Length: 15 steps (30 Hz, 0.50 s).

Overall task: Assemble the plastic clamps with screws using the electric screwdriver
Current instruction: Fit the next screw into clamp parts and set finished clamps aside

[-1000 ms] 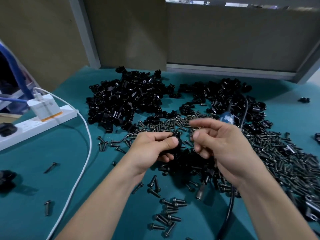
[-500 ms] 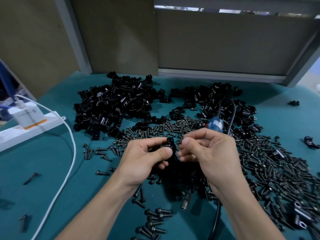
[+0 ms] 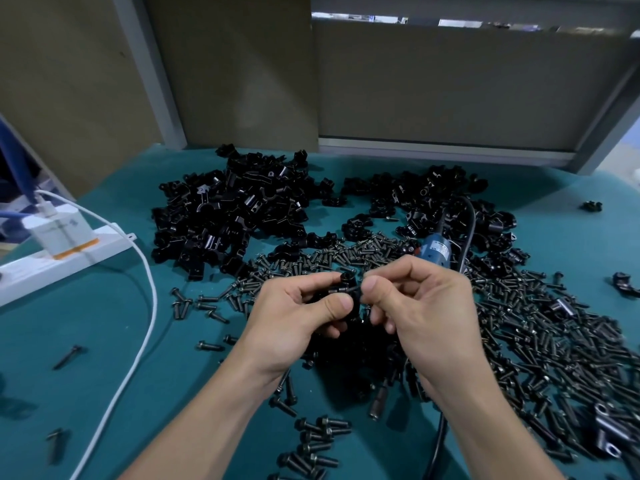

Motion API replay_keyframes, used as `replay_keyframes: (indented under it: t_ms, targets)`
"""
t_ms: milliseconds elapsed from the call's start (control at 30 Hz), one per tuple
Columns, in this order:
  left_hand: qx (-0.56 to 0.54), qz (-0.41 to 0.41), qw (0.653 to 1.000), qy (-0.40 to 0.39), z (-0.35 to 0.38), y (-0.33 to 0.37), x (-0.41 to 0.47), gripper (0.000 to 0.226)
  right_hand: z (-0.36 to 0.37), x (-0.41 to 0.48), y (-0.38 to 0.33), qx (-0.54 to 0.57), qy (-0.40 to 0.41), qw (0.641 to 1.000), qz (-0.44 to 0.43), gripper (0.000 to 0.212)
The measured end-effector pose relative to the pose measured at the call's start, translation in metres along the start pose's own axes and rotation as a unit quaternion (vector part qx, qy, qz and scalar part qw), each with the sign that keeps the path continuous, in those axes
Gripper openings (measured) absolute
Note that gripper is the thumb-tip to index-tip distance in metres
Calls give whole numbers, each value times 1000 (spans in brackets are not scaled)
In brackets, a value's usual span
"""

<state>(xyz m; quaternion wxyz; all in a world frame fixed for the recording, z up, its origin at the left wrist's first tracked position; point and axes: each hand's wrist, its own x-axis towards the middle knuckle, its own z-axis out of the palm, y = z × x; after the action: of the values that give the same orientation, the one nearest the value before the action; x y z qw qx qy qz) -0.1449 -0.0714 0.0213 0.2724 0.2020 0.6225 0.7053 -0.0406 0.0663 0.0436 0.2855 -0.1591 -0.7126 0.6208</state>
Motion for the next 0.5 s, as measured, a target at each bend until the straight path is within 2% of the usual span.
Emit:
replay_keyframes:
  t_ms: [100, 133, 233, 267, 433, 500]
  targets:
    - [-11, 3, 1000, -17, 2, 1, -2, 26, 8, -3, 3, -37, 21, 999, -24, 15]
    - [-14, 4, 1000, -18, 3, 1, -2, 27, 9, -3, 3, -38, 30, 998, -33, 16]
    - [-11, 1, 1000, 11, 2, -2, 1, 62, 2, 0, 3, -20, 54, 998, -40, 16]
    - [-10, 0, 1000, 17, 1, -3, 2, 68, 1, 1, 3, -23, 52, 998, -38, 15]
    - [-12, 7, 1000, 21, 1, -7, 3, 68, 2, 1, 4, -45, 19, 999, -24, 15]
    - [-18, 3, 1000, 20, 0, -6, 2, 61, 2, 1, 5, -63, 21, 998, -18, 14]
